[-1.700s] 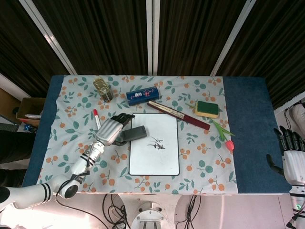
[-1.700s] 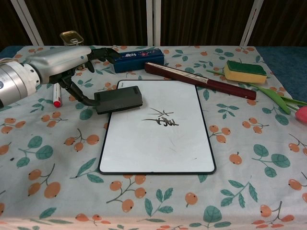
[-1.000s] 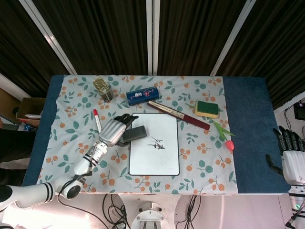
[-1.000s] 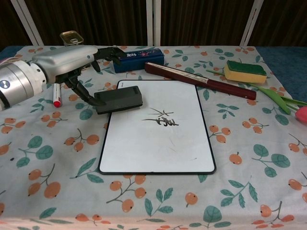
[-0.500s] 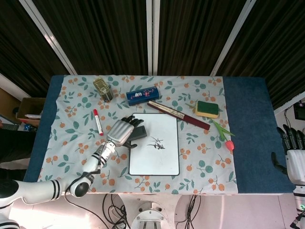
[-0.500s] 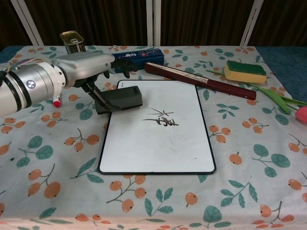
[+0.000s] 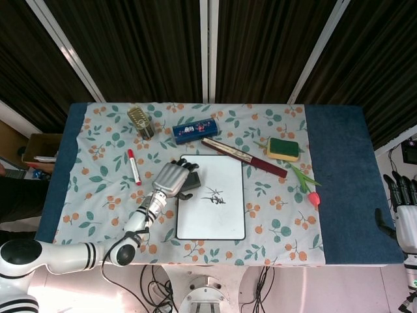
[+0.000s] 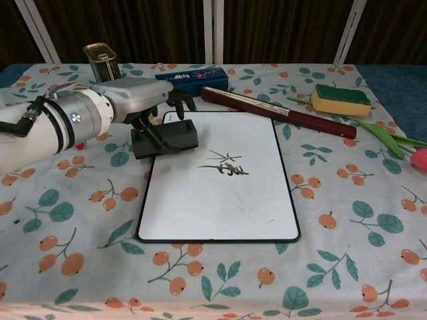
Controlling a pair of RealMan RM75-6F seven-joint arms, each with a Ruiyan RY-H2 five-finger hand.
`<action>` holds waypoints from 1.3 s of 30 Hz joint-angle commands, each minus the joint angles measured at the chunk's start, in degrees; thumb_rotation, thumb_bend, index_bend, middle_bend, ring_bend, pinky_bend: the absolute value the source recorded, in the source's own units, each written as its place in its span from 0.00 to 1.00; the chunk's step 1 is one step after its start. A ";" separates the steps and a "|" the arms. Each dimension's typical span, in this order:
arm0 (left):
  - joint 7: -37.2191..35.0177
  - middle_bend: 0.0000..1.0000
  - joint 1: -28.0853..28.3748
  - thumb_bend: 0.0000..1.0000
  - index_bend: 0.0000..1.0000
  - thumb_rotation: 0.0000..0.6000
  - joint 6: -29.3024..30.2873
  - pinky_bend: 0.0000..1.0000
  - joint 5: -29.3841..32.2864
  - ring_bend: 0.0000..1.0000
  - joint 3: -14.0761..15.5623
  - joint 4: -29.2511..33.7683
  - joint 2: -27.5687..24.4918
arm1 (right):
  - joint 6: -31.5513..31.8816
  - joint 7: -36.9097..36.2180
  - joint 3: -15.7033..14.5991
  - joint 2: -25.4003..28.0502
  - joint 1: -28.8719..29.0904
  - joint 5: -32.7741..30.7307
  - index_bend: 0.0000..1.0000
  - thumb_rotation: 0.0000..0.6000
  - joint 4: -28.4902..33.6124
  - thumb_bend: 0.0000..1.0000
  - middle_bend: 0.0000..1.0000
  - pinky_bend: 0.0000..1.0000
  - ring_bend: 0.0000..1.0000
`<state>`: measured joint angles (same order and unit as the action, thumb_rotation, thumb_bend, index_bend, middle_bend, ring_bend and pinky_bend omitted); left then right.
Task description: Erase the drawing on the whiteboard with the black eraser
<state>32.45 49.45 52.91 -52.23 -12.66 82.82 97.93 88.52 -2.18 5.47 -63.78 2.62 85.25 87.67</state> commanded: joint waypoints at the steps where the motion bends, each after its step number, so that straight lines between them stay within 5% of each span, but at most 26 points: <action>1: -0.37 0.32 0.17 0.22 0.25 0.82 1.22 0.36 -1.17 0.23 0.32 -1.26 0.69 | 0.18 0.11 0.00 0.14 -0.12 0.07 0.00 1.00 0.21 0.38 0.00 0.00 0.00; 9: -1.39 0.44 0.03 0.24 0.31 0.82 1.52 0.46 -2.20 0.32 1.31 -2.52 0.79 | 0.48 0.26 0.10 0.23 -0.45 -0.23 0.00 1.00 0.36 0.38 0.00 0.00 0.00; 22: -2.77 0.49 -0.21 0.26 0.38 0.86 1.34 0.53 -2.76 0.39 2.10 -3.30 1.05 | 0.63 0.65 0.27 0.11 -0.43 -0.14 0.00 1.00 0.55 0.38 0.00 0.00 0.00; 27: -3.59 0.51 -0.47 0.30 0.41 1.00 1.99 0.59 -3.74 0.46 2.23 -3.74 1.35 | 0.57 0.49 0.29 0.02 -0.48 -0.27 0.00 1.00 0.41 0.38 0.00 0.00 0.00; 39: -6.13 0.53 -1.26 0.31 0.43 1.00 2.84 0.67 -6.90 0.55 2.90 -5.24 2.28 | 0.33 0.36 0.27 -0.05 -0.53 -0.43 0.00 1.00 0.24 0.38 0.00 0.00 0.00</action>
<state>26.57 48.28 55.74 -58.92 -9.79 77.68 100.14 88.86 -1.82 5.74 -63.84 2.08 84.83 87.90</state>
